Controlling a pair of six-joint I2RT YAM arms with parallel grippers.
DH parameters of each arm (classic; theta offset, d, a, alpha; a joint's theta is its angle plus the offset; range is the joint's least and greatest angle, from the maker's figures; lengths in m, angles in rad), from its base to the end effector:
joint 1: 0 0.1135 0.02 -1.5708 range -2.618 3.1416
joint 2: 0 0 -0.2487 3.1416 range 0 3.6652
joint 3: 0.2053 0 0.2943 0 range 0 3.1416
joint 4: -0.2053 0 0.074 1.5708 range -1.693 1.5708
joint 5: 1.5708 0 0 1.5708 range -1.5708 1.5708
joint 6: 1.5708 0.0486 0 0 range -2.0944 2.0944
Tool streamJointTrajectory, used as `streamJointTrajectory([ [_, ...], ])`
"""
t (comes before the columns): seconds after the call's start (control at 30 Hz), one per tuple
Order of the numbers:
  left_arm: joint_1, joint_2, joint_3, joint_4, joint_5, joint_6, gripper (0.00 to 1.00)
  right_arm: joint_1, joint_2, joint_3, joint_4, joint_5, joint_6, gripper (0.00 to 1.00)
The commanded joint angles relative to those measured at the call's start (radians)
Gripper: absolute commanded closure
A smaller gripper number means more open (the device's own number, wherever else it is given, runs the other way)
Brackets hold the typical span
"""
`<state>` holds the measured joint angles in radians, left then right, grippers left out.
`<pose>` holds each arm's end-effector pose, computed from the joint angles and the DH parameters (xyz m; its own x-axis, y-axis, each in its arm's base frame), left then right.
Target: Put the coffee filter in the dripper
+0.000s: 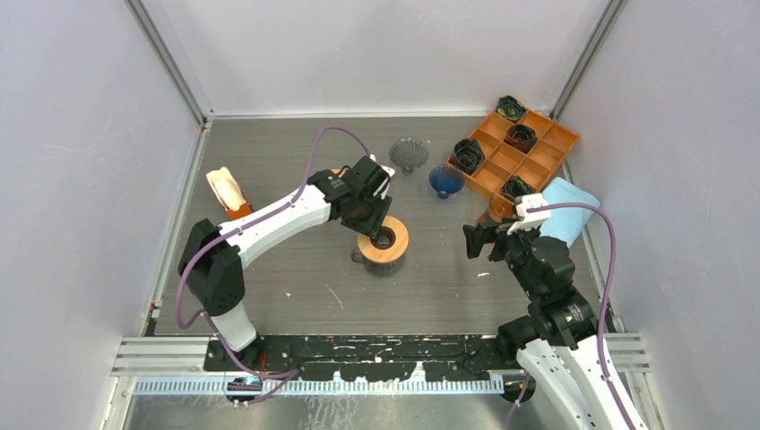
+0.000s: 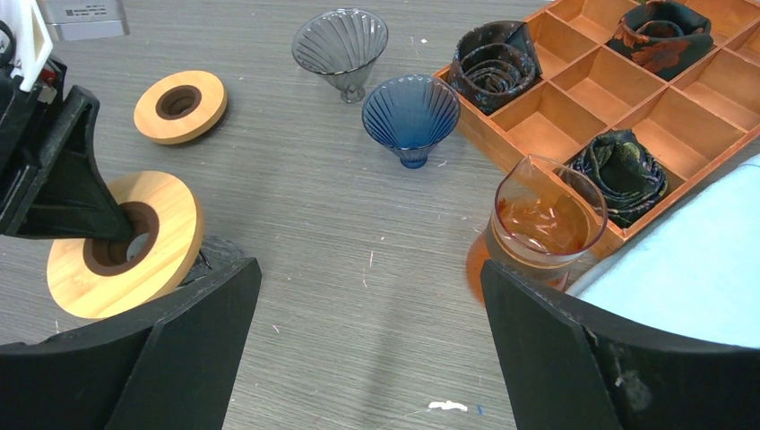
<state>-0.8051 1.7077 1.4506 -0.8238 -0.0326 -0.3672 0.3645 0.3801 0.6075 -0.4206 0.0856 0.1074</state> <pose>0.2822 -0.2912 0.2365 -0.8256 0.3411 -0.4495 0.4430 0.8852 -0.1421 0.1663 0.0590 0.3057 -0.2080 0.0350 -0.9775 -0.2560 0.9626 0.0889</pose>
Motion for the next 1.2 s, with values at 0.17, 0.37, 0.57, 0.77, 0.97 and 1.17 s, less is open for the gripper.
streamJointTrajectory([
  [0.17, -0.004, 0.038, 0.076, 0.051, 0.015, 0.019, 0.93, 0.005, 0.013, 0.031, 0.042, -0.004, -0.009, 0.00],
  [0.37, -0.005, 0.069, 0.087, 0.043, 0.024, 0.025, 0.92, 0.004, 0.013, 0.030, 0.042, -0.007, -0.009, 0.00],
  [0.57, -0.006, 0.070, 0.086, 0.028, 0.016, 0.028, 0.90, 0.003, 0.013, 0.030, 0.042, -0.009, -0.009, 0.00],
  [0.77, -0.007, 0.072, 0.092, 0.005, -0.005, 0.039, 0.88, 0.004, 0.016, 0.029, 0.042, -0.013, -0.010, 0.00],
  [0.97, -0.006, 0.070, 0.096, 0.003, -0.011, 0.043, 0.83, 0.005, 0.011, 0.031, 0.042, -0.016, -0.010, 0.00],
  [1.17, -0.007, 0.079, 0.093, 0.003, -0.012, 0.041, 0.72, 0.004, 0.011, 0.031, 0.042, -0.024, -0.010, 0.00],
])
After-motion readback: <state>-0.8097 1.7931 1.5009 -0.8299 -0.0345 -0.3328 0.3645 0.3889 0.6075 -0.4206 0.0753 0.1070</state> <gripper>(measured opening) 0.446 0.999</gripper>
